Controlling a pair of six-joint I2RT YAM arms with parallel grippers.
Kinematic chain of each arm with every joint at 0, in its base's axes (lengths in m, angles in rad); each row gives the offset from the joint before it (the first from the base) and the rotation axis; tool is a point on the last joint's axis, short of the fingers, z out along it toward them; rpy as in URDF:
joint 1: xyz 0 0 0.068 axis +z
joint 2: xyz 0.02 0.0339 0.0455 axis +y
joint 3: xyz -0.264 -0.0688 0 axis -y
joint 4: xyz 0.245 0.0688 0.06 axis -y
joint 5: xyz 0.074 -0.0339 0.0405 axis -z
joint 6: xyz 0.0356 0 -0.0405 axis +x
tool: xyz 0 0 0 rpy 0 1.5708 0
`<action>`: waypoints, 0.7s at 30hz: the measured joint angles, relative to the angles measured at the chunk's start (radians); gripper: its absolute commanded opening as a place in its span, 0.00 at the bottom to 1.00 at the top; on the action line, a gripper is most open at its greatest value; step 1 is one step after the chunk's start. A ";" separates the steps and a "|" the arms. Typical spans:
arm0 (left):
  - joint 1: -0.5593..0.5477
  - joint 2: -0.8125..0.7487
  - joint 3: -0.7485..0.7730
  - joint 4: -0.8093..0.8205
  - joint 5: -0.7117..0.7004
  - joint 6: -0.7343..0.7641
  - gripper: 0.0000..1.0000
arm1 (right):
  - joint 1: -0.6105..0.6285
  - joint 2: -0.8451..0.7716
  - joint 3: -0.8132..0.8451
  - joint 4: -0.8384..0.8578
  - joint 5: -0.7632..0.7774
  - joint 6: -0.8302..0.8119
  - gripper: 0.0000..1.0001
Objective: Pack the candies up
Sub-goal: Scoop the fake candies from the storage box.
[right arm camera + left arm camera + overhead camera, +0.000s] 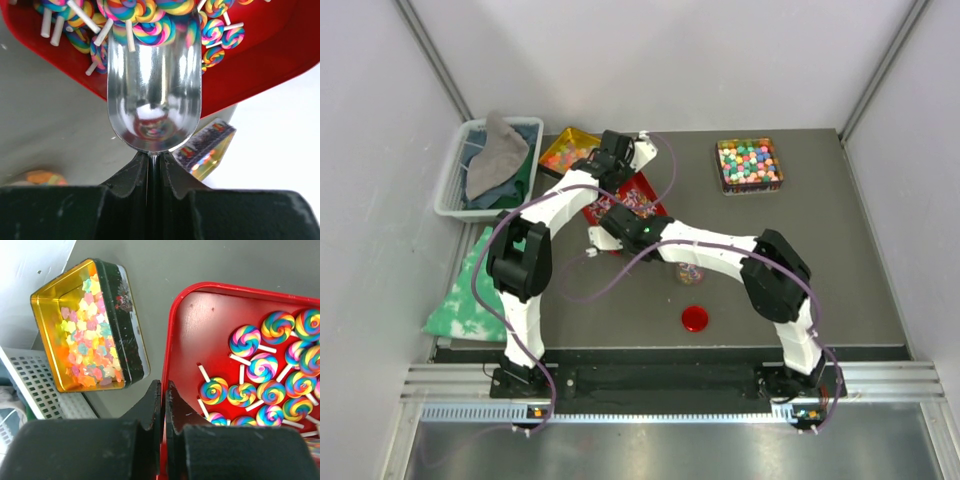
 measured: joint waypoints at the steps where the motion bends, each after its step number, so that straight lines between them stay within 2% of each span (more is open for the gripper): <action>1: 0.000 0.000 0.000 0.001 -0.002 0.001 0.00 | 0.000 0.021 0.049 -0.047 -0.006 0.031 0.00; 5: 0.000 -0.003 0.000 0.000 -0.009 0.006 0.00 | 0.003 0.058 0.125 -0.121 -0.007 0.121 0.00; 13: 0.000 -0.005 -0.002 0.000 -0.013 0.006 0.00 | 0.057 0.012 -0.101 0.166 0.154 0.016 0.00; 15: 0.000 -0.007 -0.003 0.000 -0.013 0.006 0.00 | 0.061 0.009 -0.118 0.195 0.168 -0.006 0.00; 18: 0.000 -0.008 -0.004 -0.001 -0.016 0.006 0.00 | 0.060 0.021 -0.065 0.122 0.150 0.029 0.00; 21: 0.000 -0.008 -0.004 0.000 -0.018 0.006 0.00 | 0.053 0.063 0.077 -0.042 0.107 0.117 0.00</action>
